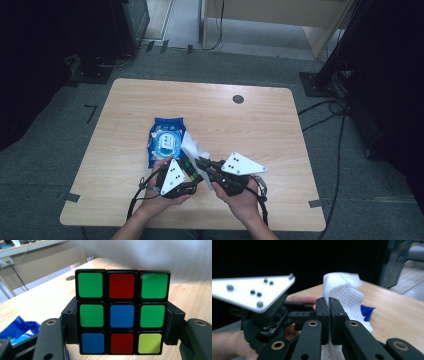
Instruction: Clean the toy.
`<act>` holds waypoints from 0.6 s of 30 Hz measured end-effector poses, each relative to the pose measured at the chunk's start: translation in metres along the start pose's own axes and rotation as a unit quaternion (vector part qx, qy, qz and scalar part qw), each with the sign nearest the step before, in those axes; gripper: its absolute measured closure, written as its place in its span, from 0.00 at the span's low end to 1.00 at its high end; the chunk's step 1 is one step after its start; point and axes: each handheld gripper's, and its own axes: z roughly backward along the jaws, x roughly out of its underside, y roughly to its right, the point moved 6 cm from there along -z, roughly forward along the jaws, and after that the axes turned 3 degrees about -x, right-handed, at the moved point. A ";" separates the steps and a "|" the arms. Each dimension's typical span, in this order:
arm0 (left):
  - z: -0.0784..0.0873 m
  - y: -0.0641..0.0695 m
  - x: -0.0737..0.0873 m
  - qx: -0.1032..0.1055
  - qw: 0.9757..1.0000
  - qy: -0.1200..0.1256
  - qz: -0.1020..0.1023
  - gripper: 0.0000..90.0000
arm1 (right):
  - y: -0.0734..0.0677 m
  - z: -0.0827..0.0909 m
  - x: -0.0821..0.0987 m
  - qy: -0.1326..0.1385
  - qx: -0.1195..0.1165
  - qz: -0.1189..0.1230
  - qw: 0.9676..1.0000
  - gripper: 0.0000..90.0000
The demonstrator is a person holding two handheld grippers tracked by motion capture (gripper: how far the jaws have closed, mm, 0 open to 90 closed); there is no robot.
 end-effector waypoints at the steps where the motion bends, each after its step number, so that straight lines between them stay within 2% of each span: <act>1: 0.002 0.001 -0.003 0.002 1.000 0.007 -0.003 0.38 | 0.003 -0.003 0.006 -0.003 0.005 -0.006 1.000 0.98; 3: 0.004 0.001 -0.004 0.001 1.000 0.010 -0.004 0.38 | 0.009 -0.003 0.009 0.008 0.002 -0.026 1.000 0.98; 4: 0.004 0.000 -0.004 0.003 1.000 0.012 -0.004 0.38 | 0.014 -0.002 0.011 0.007 0.013 -0.028 0.999 0.98; 5: 0.004 0.000 -0.004 0.003 1.000 0.012 -0.004 0.38 | 0.014 -0.002 0.011 0.007 0.013 -0.028 0.999 0.98; 6: 0.005 0.000 -0.005 0.004 1.000 0.014 -0.003 0.38 | 0.024 -0.001 0.015 0.001 0.051 -0.016 0.999 0.98; 7: 0.005 0.000 -0.005 0.003 1.000 0.014 -0.004 0.38 | 0.024 -0.001 0.015 0.001 0.051 -0.016 0.999 0.98; 8: 0.006 -0.001 -0.006 0.004 1.000 0.019 -0.001 0.38 | 0.035 0.000 0.022 -0.012 0.072 -0.014 0.997 0.98; 9: 0.006 -0.001 -0.006 0.004 1.000 0.019 -0.001 0.38 | 0.035 0.000 0.022 -0.012 0.072 -0.014 0.997 0.98; 10: 0.007 -0.002 -0.007 0.005 1.000 0.021 0.001 0.38 | 0.049 0.000 0.032 -0.038 0.104 -0.018 0.994 0.98; 11: 0.009 -0.003 -0.008 0.006 1.000 0.026 0.004 0.38 | 0.049 0.000 0.032 -0.038 0.104 -0.018 0.994 0.98; 12: 0.010 -0.006 -0.010 0.004 1.000 0.030 0.007 0.38 | 0.059 0.000 0.042 -0.055 0.118 -0.033 0.991 0.98; 14: 0.010 -0.008 -0.009 0.001 1.000 0.027 0.006 0.38 | 0.063 0.001 0.045 -0.057 0.124 -0.038 0.990 0.98; 15: 0.010 -0.009 -0.008 -0.002 1.000 0.024 0.006 0.38 | 0.066 0.005 0.042 -0.047 0.124 -0.052 0.990 0.98; 16: 0.010 -0.011 -0.007 -0.003 1.000 0.022 0.009 0.38 | 0.066 0.005 0.042 -0.047 0.124 -0.052 0.990 0.98; 17: 0.009 -0.012 -0.005 -0.003 1.000 0.018 0.011 0.38 | 0.064 0.007 0.038 -0.037 0.119 -0.054 0.991 0.98; 18: 0.007 -0.013 -0.004 -0.005 1.000 0.014 0.011 0.38 | 0.055 0.011 0.024 -0.017 0.102 -0.046 0.994 0.98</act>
